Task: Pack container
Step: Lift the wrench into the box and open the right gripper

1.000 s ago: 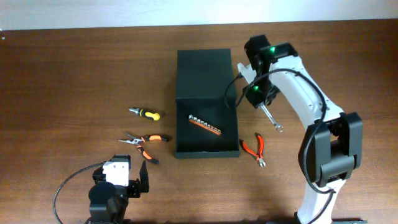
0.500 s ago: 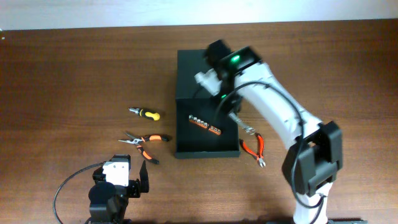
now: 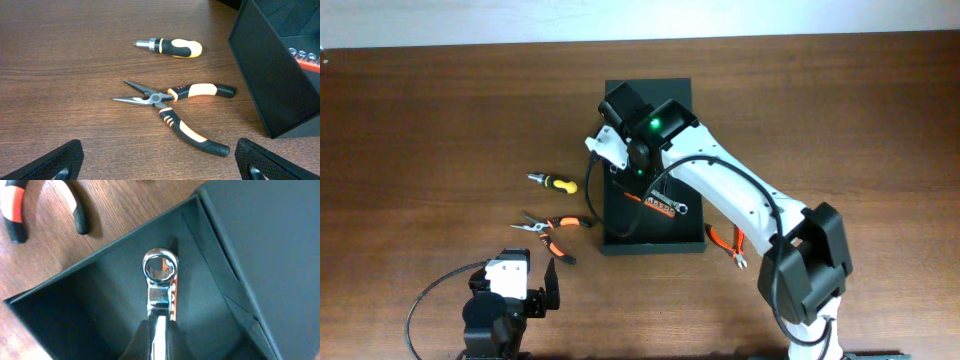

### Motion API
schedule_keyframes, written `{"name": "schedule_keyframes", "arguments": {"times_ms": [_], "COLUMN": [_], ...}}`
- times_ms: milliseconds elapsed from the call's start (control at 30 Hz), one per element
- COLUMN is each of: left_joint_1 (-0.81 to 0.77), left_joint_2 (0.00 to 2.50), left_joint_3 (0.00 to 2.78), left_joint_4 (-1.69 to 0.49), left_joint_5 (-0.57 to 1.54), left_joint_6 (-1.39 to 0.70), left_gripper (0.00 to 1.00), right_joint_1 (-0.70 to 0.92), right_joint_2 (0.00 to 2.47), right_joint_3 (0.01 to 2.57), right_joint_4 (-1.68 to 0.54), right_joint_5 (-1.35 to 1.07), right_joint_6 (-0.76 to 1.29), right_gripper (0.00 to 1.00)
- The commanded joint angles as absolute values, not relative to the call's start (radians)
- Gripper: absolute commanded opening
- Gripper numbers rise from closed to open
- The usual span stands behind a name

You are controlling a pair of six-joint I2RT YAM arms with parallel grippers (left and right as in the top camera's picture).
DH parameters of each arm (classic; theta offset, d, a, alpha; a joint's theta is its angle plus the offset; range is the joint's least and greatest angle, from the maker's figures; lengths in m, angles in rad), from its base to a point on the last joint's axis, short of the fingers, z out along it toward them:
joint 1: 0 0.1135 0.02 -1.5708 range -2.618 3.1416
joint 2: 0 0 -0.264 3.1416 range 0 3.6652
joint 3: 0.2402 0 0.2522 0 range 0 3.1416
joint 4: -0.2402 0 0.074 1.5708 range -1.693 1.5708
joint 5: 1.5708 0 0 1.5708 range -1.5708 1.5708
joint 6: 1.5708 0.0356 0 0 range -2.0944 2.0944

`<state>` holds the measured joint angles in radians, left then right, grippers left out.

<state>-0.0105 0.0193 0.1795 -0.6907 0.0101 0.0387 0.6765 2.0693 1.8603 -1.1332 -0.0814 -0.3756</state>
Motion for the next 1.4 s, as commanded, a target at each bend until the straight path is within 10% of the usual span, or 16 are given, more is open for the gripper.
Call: {"name": "schedule_keyframes", "arguments": {"times_ms": [0,900,1167,1367], "left_joint_1": [-0.006,-0.005,-0.005,-0.005], "left_joint_2": [0.010,0.010,0.010,0.010], "left_joint_3": [0.175,0.175,0.175,0.175], "left_joint_4": [-0.686,-0.686,-0.686,-0.686], "left_joint_5": [0.000,0.000,0.000,0.000], "left_joint_6": [0.054,0.054,0.054,0.054], "left_gripper": [0.99,0.99,0.99,0.99], "right_joint_1": [0.674,0.672,0.647,0.608], "right_joint_2": [2.118,2.215,2.145,2.021], "right_joint_3": [1.847,1.765,1.840,1.886], "right_joint_4": [-1.125,-1.058,-1.074,-1.175], "right_joint_5": [-0.102,-0.173,-0.169,-0.150], "right_joint_6": [-0.389,-0.381,-0.332,-0.287], "right_gripper": [0.06,0.11,0.79,0.99]}}
